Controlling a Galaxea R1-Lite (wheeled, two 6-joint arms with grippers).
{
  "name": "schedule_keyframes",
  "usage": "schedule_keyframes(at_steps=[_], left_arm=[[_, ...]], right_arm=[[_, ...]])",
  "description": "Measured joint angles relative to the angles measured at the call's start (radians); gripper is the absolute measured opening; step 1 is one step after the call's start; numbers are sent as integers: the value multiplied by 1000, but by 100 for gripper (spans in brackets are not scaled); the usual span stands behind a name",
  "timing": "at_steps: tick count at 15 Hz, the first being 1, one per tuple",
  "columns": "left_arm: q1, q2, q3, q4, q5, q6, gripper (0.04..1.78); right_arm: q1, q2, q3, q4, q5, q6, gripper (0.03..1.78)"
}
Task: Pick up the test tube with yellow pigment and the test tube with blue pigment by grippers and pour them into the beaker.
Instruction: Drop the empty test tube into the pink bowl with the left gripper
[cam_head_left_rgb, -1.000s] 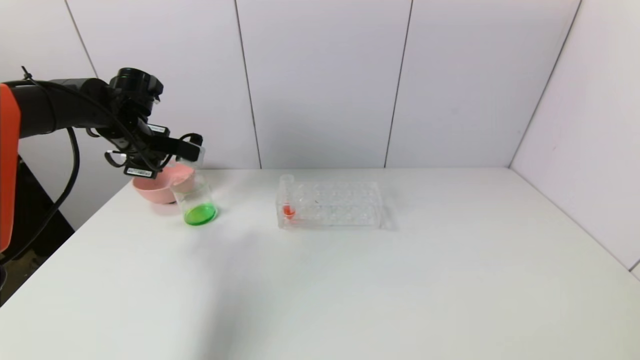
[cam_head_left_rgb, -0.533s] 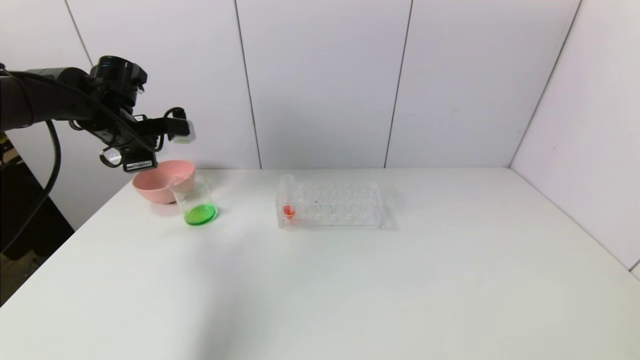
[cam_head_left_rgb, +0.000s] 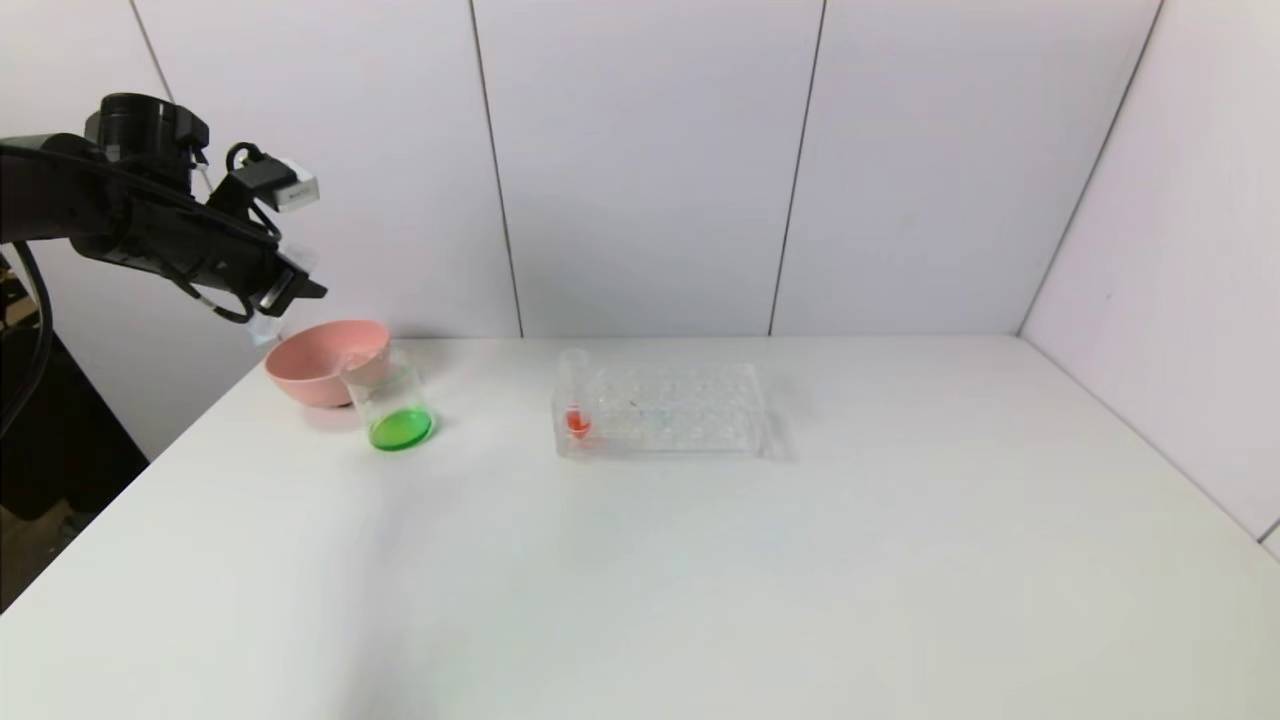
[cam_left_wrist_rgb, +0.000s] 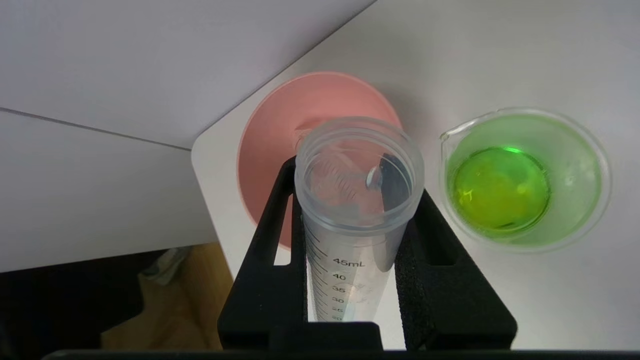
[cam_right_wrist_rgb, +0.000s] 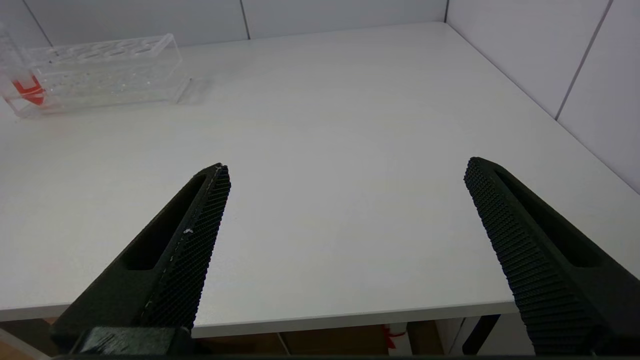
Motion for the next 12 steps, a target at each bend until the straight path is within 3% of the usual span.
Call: schedule_keyframes(at_steps=[6,9,12], left_arm=[[5,46,22,-263,-1,-347,50],[10,83,25,-343,16,-410,50],[8,109,25,-347,93,-436,50]], right_arm=[[0,0,0,0,0,0,171],[0,0,0,0,0,0,171],[0,0,0,0,0,0,171]])
